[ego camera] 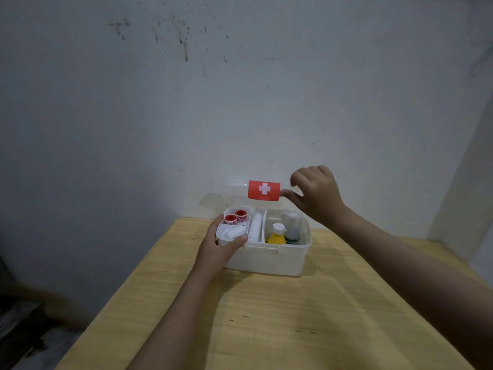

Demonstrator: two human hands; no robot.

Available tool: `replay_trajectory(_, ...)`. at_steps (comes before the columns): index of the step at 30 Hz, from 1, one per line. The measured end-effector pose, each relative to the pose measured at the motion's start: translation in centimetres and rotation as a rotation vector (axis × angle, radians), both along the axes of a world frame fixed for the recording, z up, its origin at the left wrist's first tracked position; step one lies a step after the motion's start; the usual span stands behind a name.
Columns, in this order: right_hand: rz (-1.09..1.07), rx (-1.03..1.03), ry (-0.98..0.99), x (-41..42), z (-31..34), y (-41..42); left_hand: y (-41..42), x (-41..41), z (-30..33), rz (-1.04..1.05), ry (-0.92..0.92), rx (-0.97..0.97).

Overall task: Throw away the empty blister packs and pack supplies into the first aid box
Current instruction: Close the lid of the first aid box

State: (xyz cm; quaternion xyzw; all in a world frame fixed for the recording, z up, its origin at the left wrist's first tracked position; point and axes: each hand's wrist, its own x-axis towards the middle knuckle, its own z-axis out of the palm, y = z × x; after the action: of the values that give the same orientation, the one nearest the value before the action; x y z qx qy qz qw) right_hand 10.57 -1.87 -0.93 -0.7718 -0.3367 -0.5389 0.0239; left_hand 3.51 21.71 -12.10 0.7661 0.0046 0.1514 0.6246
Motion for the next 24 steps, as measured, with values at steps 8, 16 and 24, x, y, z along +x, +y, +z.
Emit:
replay_trajectory(8, -0.003, 0.023, 0.046, -1.3, -1.5, -0.4, 0.0, -0.2, 0.1, -0.004, 0.008, 0.009)
replay_trajectory(16, 0.031, -0.015, 0.193, -4.1, -5.3, -0.5, -0.6, -2.2, -1.0, 0.073, -0.025, -0.065)
replay_trajectory(24, 0.106, 0.005, 0.465, -6.1, -7.3, -0.9, -0.6, -3.1, -0.3, 0.023, -0.153, -0.012)
